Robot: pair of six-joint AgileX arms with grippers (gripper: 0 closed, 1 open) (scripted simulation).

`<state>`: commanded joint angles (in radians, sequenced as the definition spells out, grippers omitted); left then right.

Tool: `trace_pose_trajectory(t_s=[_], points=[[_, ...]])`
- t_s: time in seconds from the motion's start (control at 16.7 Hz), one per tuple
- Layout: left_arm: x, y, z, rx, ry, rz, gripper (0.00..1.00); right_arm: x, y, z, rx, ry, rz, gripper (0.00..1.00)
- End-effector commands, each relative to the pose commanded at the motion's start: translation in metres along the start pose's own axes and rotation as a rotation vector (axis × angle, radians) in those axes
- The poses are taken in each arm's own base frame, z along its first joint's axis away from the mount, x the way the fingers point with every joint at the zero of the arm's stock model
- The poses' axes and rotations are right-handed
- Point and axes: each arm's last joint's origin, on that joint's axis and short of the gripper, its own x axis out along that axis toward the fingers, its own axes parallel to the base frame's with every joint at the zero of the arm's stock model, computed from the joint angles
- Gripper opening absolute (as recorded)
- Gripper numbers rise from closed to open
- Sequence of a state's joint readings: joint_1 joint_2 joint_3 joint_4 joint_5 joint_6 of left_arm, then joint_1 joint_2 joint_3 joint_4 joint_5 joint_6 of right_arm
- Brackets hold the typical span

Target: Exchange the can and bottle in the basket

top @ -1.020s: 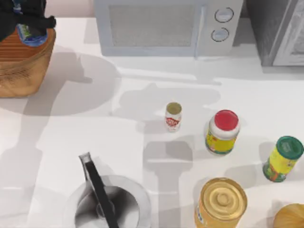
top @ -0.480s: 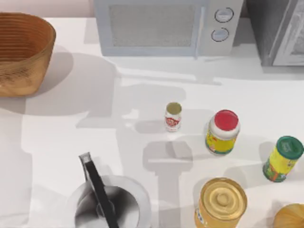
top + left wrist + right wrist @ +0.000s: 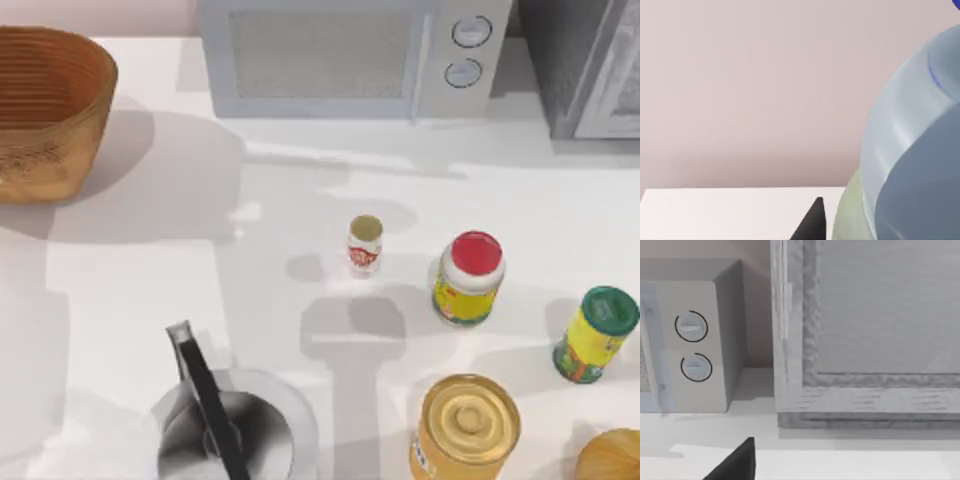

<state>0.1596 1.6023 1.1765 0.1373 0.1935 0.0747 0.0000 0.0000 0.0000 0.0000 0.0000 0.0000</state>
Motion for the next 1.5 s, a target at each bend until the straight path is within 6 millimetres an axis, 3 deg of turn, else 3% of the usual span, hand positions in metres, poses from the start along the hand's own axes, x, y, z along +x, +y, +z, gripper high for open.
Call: trace_pose_trajectory(t_s=[0.18, 0.48, 1.26, 1.5], points=[[0.019, 0.0, -0.01, 0.0, -0.007, 0.003, 0.0, 0.0, 0.0, 0.0, 0.0, 0.0, 0.0, 1.0], [0.022, 0.0, -0.011, 0.0, -0.009, 0.003, 0.0, 0.0, 0.0, 0.0, 0.0, 0.0, 0.0, 1.0], [0.022, 0.0, -0.011, 0.0, -0.009, 0.003, 0.98, 0.0, 0.0, 0.0, 0.0, 0.0, 0.0, 1.0], [0.022, 0.0, -0.011, 0.0, -0.009, 0.003, 1.0, 0.0, 0.0, 0.0, 0.0, 0.0, 0.0, 1.0]])
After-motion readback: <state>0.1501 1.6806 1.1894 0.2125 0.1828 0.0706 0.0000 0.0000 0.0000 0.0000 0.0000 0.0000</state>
